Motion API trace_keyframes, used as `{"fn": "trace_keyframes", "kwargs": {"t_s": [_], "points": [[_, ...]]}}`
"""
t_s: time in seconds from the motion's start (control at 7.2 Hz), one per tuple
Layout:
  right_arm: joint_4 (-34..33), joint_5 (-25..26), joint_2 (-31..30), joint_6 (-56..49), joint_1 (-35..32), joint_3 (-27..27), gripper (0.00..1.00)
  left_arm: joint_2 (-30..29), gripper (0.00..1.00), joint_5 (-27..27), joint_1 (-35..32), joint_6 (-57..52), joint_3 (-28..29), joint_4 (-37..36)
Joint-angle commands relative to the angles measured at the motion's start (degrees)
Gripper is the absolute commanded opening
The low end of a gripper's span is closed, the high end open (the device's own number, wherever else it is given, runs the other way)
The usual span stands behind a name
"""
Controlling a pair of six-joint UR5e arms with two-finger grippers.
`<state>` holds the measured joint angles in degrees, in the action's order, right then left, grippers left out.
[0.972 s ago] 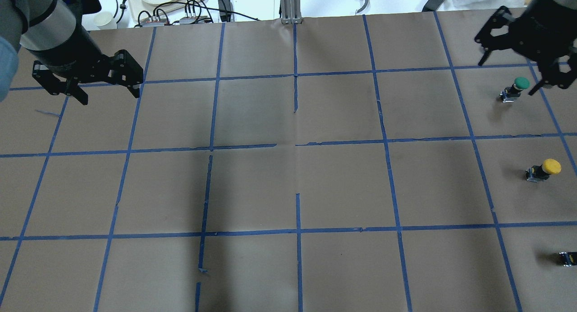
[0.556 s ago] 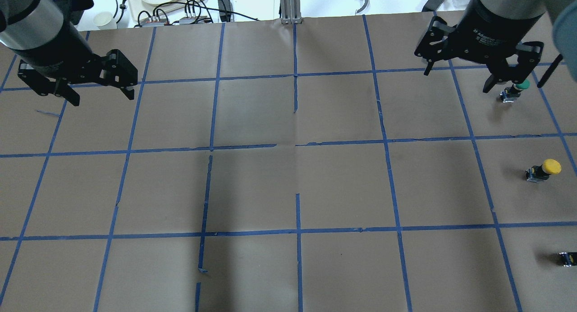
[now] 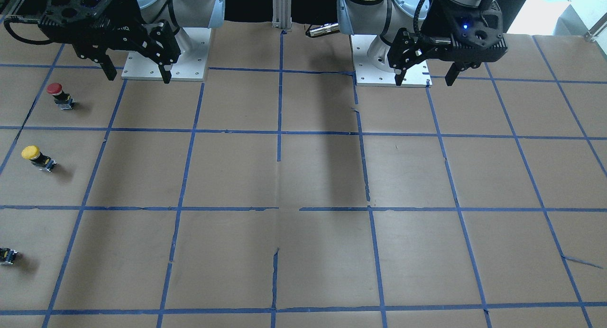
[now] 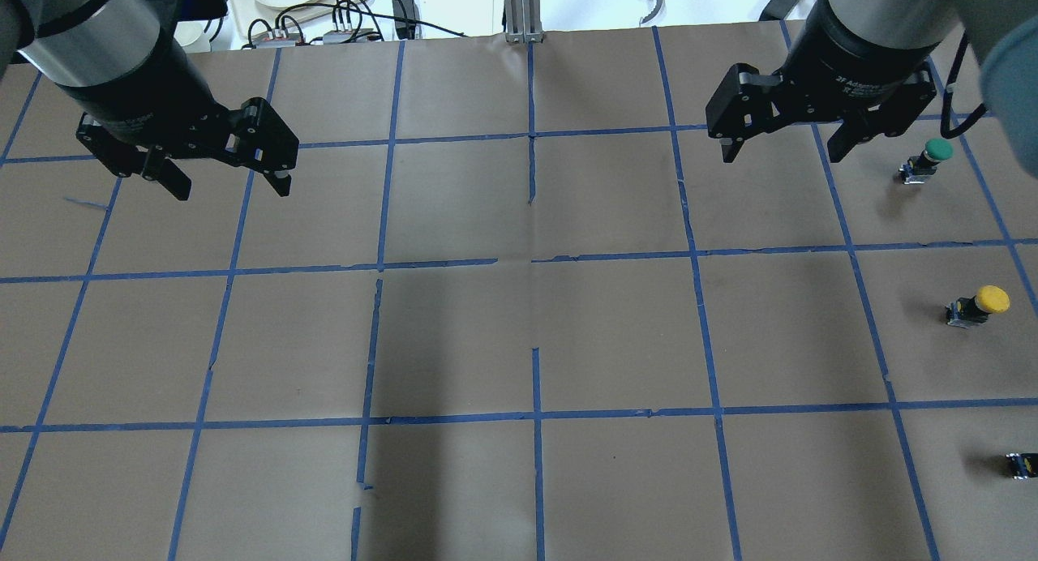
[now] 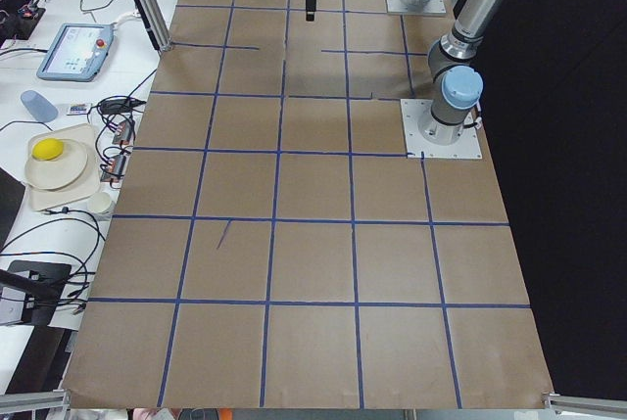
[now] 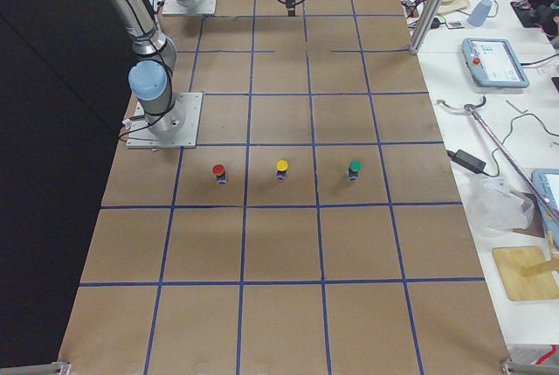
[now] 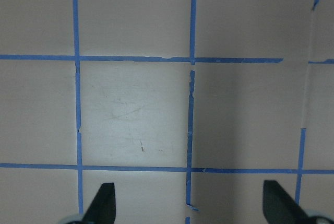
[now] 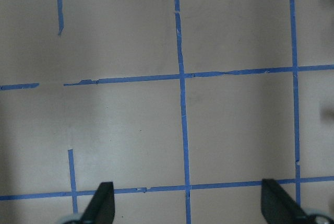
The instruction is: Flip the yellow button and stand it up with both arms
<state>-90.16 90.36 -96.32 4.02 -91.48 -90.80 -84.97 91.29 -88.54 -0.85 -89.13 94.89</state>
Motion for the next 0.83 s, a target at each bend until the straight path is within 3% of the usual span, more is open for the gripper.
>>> {"fn": "trace_keyframes", "kwargs": {"t_s": [0.0,0.69], "points": [[1.3,1.7,-0.1,0.6,0.2,-0.2,1.0,-1.7,1.0,-0.1,1.1,-0.1,2.0,-0.4],[1.1,1.6,-0.5,0.5,0.2,-0.2,1.0,-5.4,1.0,-0.6,1.0,-1.1,4.4,-0.5]]}}
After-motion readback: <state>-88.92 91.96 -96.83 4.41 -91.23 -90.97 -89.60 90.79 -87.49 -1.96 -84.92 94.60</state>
